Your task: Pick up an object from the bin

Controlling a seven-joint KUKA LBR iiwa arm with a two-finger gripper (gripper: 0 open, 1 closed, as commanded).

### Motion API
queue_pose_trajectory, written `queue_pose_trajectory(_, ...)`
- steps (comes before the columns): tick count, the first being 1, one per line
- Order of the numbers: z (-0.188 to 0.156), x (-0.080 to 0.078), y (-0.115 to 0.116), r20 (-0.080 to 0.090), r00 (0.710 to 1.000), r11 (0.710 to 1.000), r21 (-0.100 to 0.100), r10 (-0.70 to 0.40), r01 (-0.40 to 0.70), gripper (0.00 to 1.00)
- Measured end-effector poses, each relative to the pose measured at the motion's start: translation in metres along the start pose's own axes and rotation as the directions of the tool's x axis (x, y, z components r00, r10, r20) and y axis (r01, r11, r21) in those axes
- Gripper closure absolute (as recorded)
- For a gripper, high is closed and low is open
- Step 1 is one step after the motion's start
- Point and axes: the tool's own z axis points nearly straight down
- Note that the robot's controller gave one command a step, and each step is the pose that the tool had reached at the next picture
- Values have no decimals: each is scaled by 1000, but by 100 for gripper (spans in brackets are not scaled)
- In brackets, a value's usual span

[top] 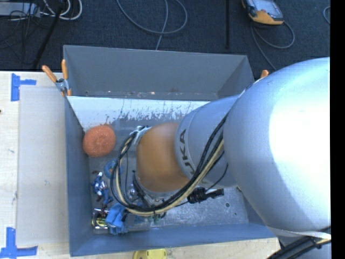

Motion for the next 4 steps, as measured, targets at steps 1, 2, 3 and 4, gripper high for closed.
queue_pose_trajectory(1,-33,-22,12,2,1000,1000,0,-7,7,100)
queue_pose_trajectory(2,-64,-18,10,4,1000,1000,-1,-17,17,100)
queue_pose_trajectory(3,-77,-13,8,6,1000,1000,-2,-15,15,100)
queue_pose_trajectory(4,-109,-9,12,-4,1000,1000,4,10,-10,100)
